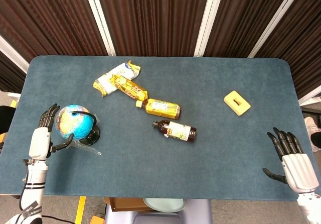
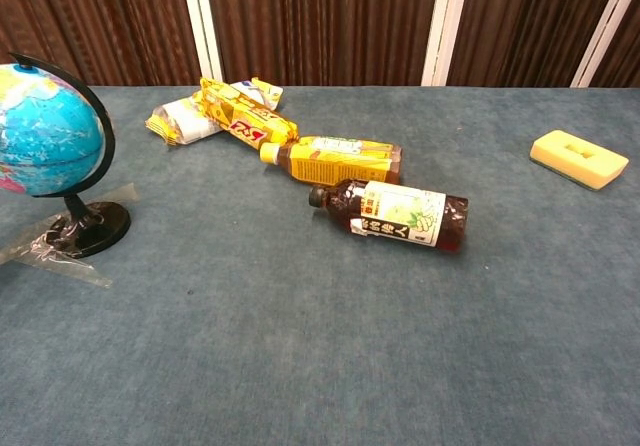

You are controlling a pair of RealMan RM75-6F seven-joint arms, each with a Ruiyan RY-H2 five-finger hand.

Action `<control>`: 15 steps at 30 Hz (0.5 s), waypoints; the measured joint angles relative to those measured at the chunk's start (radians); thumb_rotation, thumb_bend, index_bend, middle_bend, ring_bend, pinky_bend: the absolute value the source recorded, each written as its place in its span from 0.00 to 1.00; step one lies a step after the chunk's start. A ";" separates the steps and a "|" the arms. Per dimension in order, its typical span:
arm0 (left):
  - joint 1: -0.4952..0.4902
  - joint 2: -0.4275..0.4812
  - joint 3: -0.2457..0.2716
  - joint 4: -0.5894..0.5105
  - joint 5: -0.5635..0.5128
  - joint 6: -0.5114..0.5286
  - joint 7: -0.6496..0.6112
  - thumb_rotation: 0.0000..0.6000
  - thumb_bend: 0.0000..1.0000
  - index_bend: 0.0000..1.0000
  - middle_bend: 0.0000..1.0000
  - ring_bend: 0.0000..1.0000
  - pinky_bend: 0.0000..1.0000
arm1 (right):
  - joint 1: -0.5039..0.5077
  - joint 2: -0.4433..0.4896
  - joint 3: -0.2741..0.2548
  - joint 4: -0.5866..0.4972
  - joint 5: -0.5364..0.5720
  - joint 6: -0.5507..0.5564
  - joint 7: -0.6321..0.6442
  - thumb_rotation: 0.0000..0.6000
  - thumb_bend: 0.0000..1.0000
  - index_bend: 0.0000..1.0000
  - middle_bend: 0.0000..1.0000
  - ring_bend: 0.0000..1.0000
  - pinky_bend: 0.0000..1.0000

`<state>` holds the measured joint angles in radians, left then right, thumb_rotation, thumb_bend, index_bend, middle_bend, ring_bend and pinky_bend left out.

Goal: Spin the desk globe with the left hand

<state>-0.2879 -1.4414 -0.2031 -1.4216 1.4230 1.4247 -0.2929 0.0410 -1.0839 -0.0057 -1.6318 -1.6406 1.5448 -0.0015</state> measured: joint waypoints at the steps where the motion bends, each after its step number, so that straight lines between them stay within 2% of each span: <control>1: 0.001 0.002 0.001 0.000 -0.001 0.002 0.000 1.00 0.32 0.00 0.00 0.00 0.00 | 0.000 0.000 0.000 0.000 0.000 0.000 -0.001 1.00 0.11 0.00 0.00 0.00 0.00; 15: 0.009 0.012 0.003 0.014 -0.030 -0.010 0.002 1.00 0.33 0.00 0.00 0.00 0.00 | -0.003 0.001 -0.001 0.001 -0.001 0.000 -0.002 1.00 0.11 0.00 0.00 0.00 0.00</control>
<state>-0.2794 -1.4289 -0.2003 -1.4076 1.3927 1.4147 -0.2911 0.0381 -1.0831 -0.0068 -1.6311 -1.6419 1.5449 -0.0035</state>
